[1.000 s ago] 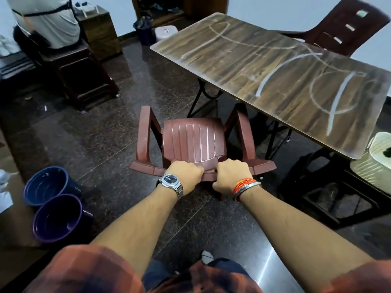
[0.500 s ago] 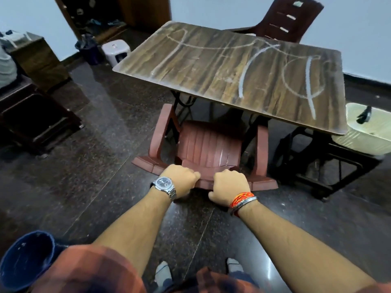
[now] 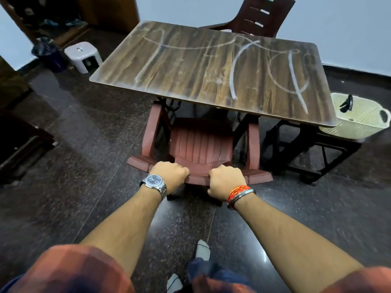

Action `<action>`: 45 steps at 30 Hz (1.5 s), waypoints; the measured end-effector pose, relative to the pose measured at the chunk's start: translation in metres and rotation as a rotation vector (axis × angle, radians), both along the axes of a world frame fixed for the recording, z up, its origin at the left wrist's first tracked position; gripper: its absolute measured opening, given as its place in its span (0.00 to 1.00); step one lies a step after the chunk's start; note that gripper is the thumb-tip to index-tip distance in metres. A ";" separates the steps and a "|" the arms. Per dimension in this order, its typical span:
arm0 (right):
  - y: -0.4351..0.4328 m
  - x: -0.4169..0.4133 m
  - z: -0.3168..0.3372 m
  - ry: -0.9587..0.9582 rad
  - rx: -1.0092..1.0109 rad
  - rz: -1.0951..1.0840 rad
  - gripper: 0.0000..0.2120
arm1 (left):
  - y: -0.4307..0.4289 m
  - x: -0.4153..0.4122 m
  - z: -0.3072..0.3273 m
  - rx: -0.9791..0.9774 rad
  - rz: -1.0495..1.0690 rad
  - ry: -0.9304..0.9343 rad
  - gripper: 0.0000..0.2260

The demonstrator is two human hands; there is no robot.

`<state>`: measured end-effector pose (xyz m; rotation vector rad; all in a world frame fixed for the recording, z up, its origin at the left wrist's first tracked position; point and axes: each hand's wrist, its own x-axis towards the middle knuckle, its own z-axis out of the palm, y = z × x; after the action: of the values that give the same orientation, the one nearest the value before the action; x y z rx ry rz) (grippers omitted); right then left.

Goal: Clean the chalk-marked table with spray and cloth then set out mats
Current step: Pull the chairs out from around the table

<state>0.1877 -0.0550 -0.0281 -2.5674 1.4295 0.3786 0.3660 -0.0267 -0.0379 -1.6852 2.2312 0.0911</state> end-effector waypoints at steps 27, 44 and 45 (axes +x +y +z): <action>-0.069 0.029 -0.003 -0.002 -0.018 -0.094 0.16 | -0.080 0.035 -0.011 -0.040 -0.069 0.009 0.08; -0.072 0.036 -0.005 -0.041 -0.050 -0.137 0.16 | -0.084 0.036 -0.010 -0.038 0.028 0.048 0.07; -0.072 0.037 -0.005 -0.039 -0.051 -0.137 0.15 | -0.083 0.035 -0.010 -0.047 0.050 0.053 0.08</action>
<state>0.2247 -0.1271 -0.0327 -2.4829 1.6093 0.2738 0.4015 -0.1093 -0.0479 -1.7834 2.2464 0.0969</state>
